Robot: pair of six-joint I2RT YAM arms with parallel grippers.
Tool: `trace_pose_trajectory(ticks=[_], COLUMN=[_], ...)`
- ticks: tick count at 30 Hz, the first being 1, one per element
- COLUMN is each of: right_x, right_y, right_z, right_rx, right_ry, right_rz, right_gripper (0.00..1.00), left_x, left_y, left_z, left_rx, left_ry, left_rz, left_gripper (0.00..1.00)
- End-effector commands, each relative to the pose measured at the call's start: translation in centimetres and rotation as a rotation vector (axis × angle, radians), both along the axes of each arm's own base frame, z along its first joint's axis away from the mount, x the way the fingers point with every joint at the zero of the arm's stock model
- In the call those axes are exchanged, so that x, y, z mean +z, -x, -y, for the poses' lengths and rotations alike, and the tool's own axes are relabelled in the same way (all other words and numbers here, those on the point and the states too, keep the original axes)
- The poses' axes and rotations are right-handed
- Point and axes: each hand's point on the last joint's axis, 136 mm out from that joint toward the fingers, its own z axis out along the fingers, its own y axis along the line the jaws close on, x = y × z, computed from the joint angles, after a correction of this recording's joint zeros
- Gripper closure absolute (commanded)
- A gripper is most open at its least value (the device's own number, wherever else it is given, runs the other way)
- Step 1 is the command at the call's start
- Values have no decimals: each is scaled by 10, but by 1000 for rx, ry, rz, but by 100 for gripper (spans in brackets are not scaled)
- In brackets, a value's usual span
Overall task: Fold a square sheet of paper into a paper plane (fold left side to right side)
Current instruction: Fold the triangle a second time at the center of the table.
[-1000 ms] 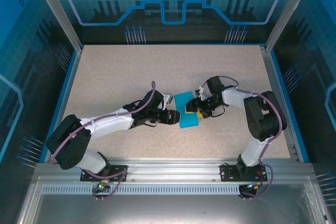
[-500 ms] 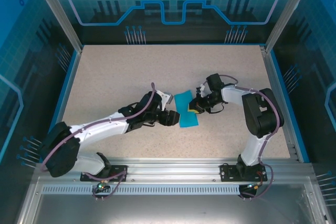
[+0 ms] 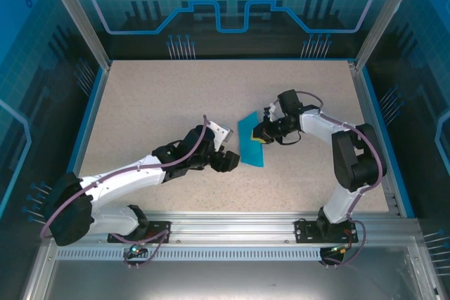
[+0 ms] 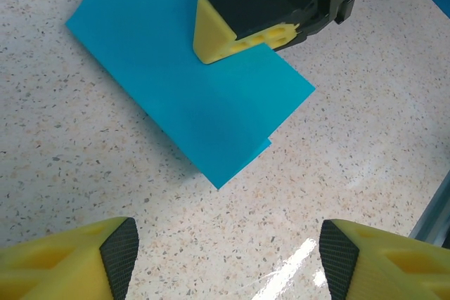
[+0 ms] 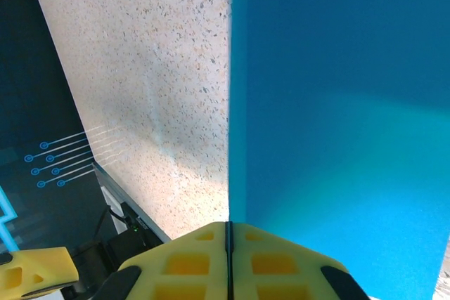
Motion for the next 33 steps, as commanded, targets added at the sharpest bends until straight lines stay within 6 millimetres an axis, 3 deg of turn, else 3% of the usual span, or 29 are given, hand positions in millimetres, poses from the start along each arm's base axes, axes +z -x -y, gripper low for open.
trace_pose_trajectory(ticks=[1, 18, 33], right_x=[18, 53, -6], right_y=[3, -1, 2], right_z=[-5, -21, -32], right_rx=[29, 80, 157], right_ry=[5, 12, 152], right_rz=[26, 96, 24], right_gripper=[93, 93, 89], left_x=[9, 14, 10], left_y=[-1, -3, 0], left_z=[-2, -6, -13], left_rx=[-7, 10, 24], left_ry=[-13, -24, -31], left_rz=[40, 60, 63], left_gripper=[27, 27, 27])
